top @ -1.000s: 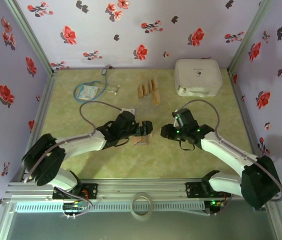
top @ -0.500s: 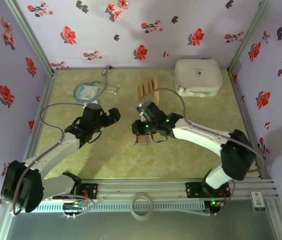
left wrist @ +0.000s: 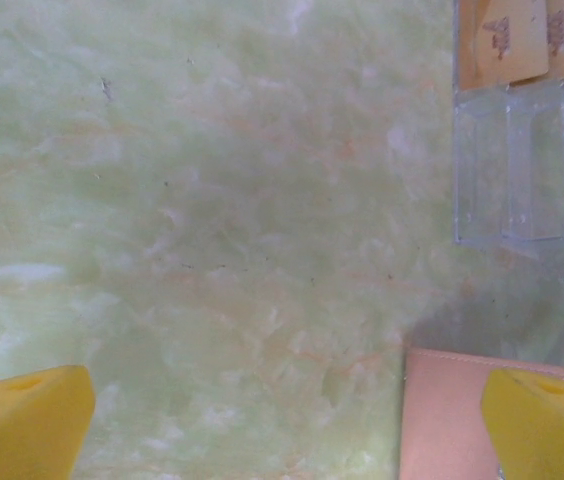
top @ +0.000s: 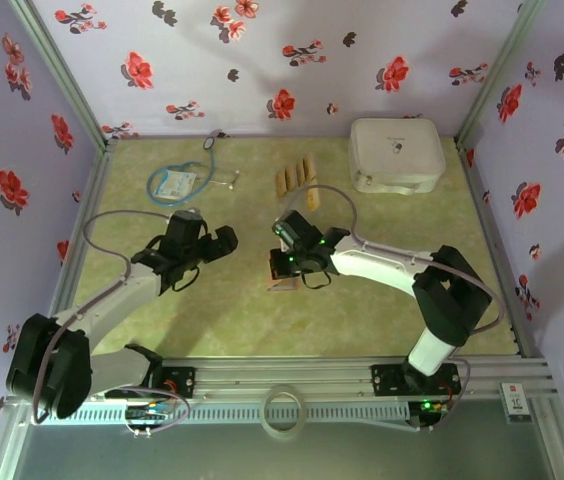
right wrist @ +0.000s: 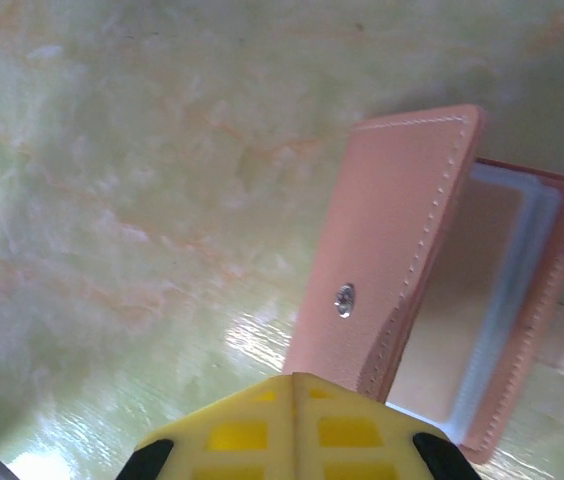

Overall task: Put the credit cards into the card holder
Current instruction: Close the card holder at the center of the table.

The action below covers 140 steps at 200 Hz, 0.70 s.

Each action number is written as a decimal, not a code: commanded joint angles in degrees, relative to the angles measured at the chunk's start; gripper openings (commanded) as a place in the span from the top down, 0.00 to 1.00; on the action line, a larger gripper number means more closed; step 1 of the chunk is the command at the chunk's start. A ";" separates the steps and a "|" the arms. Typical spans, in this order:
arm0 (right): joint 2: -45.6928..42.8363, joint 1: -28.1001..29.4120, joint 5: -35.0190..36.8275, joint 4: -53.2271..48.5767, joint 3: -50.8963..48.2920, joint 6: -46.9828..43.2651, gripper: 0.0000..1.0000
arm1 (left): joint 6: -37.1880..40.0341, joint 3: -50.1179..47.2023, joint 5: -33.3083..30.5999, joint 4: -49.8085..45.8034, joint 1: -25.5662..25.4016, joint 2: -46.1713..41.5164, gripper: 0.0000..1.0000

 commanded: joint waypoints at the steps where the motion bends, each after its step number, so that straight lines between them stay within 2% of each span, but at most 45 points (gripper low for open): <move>1: -1.87 -0.59 1.29 2.08 -2.19 0.65 1.00 | 2.19 1.28 3.11 0.33 0.39 2.13 0.00; 62: -1.24 -1.90 -0.26 8.75 -7.62 2.27 1.00 | 7.37 6.21 4.61 -2.19 -1.91 9.17 0.00; 140: 1.90 -3.49 -3.50 16.76 -12.25 2.59 1.00 | 14.52 14.80 0.08 -4.75 -8.44 21.88 0.00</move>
